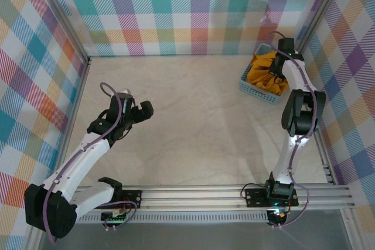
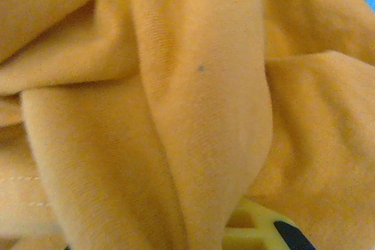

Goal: Fold the inside-out t-shirt

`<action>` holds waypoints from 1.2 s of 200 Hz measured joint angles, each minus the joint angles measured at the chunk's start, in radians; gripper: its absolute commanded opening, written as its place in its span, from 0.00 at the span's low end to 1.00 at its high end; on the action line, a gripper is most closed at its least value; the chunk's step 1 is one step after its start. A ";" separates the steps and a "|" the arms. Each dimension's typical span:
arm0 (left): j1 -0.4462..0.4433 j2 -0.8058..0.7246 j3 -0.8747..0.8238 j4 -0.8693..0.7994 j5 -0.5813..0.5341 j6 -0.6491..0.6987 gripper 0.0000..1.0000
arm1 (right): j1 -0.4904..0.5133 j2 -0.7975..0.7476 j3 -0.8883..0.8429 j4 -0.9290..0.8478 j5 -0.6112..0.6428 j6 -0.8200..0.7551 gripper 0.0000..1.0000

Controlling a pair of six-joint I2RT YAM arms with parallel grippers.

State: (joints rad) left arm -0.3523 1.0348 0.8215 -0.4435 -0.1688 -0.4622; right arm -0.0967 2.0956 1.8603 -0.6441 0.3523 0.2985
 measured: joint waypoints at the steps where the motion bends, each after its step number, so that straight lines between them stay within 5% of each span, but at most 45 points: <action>1: 0.000 0.000 0.000 -0.001 0.000 0.000 1.00 | 0.000 -0.005 -0.002 0.000 -0.002 0.000 0.00; 109: 0.000 -0.034 0.000 -0.012 0.035 -0.001 1.00 | 0.151 -0.450 -0.050 0.054 -0.013 -0.108 0.00; 184: 0.000 -0.064 0.000 -0.030 0.048 -0.013 1.00 | 0.513 -0.679 -0.137 0.102 -0.195 -0.208 0.00; 202: 0.000 -0.074 0.000 -0.031 0.048 -0.018 1.00 | 0.587 -0.681 -0.229 0.135 -0.255 -0.198 0.16; 223: 0.000 -0.082 0.000 -0.039 0.048 -0.020 1.00 | 0.642 -0.672 -0.400 0.163 -0.311 -0.167 0.55; 240: 0.000 -0.084 0.000 -0.051 0.049 -0.020 1.00 | 0.651 -0.658 -0.545 0.161 -0.303 -0.135 0.69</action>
State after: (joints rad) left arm -0.3523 0.9504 0.8215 -0.4946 -0.1200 -0.4820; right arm 0.5541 1.4380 1.3155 -0.4831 0.0490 0.1635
